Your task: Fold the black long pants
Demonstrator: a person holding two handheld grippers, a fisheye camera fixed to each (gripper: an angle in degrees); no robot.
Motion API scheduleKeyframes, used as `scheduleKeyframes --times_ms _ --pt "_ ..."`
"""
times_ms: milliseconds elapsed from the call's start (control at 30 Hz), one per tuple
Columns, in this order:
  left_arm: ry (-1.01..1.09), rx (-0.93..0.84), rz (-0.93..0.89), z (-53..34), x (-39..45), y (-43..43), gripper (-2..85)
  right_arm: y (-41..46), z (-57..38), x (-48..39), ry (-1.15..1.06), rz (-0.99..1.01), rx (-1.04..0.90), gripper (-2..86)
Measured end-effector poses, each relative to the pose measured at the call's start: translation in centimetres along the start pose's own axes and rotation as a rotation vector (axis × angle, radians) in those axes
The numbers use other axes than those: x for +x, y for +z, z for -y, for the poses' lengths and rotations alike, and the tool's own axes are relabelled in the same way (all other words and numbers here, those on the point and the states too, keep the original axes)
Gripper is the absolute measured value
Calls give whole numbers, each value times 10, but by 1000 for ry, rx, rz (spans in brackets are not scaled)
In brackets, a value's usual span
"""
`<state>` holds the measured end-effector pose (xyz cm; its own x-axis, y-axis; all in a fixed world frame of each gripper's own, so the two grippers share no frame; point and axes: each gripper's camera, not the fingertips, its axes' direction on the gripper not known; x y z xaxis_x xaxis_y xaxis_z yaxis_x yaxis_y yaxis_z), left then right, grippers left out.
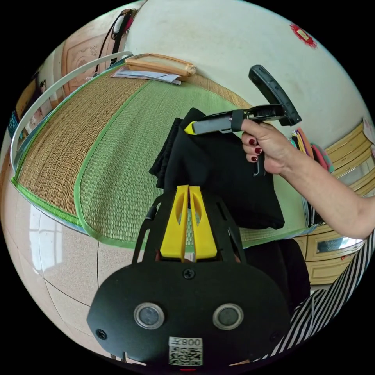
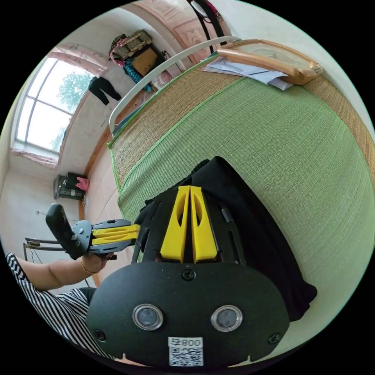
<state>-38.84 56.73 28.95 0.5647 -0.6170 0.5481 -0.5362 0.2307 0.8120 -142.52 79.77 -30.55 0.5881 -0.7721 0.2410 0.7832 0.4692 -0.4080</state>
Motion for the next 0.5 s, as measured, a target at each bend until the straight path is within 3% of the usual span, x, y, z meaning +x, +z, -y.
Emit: scheduleKeyframes --times_ms 100,300,500 --pt "-6 -12 -25 4 4 -3 0 -21 0 5 43 -26 111 2" --pt "-24 0 -43 11 15 -10 1 -3 20 31 104 65 8 1" --pt "-6 26 -35 16 39 -28 1 -29 -16 17 19 80 129 1"
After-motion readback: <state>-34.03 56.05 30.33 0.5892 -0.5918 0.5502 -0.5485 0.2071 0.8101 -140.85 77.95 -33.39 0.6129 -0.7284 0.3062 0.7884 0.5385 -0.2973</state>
